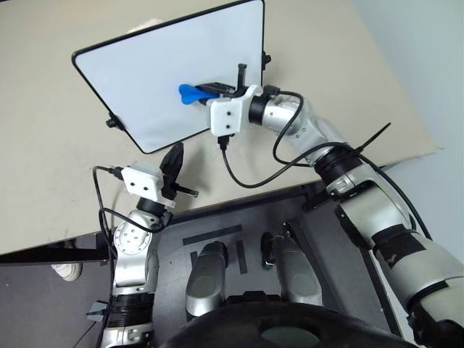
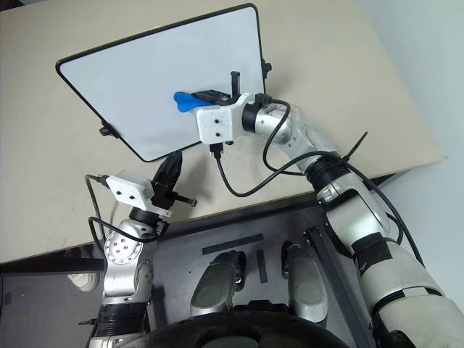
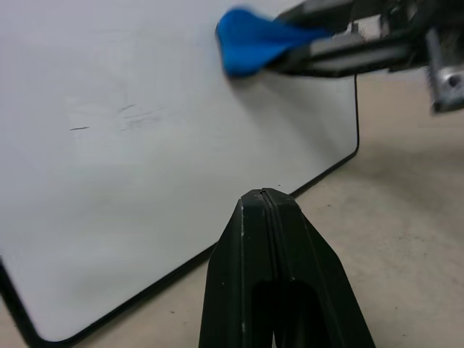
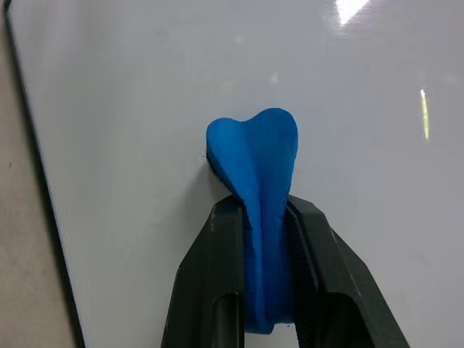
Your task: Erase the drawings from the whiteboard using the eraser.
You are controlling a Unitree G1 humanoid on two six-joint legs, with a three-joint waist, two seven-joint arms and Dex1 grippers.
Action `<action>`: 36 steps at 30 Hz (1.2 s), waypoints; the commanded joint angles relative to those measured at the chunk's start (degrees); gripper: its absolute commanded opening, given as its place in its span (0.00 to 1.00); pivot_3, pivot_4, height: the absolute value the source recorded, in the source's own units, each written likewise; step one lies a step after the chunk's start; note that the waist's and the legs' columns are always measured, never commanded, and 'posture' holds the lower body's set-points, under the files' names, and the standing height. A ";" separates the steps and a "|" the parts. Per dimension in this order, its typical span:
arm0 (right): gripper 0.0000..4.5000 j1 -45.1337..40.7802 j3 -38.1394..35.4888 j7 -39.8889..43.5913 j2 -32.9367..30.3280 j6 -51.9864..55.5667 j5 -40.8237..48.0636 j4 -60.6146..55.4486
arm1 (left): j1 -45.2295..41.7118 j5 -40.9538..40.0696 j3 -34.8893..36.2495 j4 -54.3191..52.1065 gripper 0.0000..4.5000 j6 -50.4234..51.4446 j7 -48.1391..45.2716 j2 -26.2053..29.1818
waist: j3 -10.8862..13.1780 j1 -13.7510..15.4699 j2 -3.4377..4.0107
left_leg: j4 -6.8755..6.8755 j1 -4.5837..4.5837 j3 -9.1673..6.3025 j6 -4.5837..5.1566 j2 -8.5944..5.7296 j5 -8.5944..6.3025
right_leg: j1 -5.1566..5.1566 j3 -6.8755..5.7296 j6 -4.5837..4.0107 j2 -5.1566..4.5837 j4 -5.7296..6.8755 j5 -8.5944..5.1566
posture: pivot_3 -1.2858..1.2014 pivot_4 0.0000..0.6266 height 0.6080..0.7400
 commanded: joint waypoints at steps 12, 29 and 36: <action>0.11 22.02 -12.15 19.45 -15.86 29.79 21.11 -26.44 | -0.28 -1.25 0.55 -1.18 0.00 0.00 -1.42 1.47 | -0.06 0.39 -0.11 | 0.00 0.19 0.05 0.23 -0.02 0.16 | 0.20 0.02 0.04 -0.01 0.15 -0.20 | 0.52 0.24 1.00; 0.99 24.31 -15.54 16.96 -14.50 34.60 23.39 -30.92 | -1.20 -2.32 1.80 -1.63 0.00 1.92 -2.51 3.95 | -0.05 -0.06 -0.10 | -0.01 0.41 -0.07 0.31 -0.03 0.43 | 0.55 0.06 0.83 0.07 0.10 -0.55 | 0.52 0.24 1.00; 0.99 30.98 -21.82 18.09 -17.65 42.01 30.90 -39.21 | -0.41 -4.04 2.66 -3.36 0.00 4.24 -3.97 6.21 | -0.05 0.44 -0.11 | -0.01 0.23 -0.08 0.40 -0.05 0.26 | 0.53 0.06 0.71 0.10 0.00 -0.60 | 0.52 0.24 1.00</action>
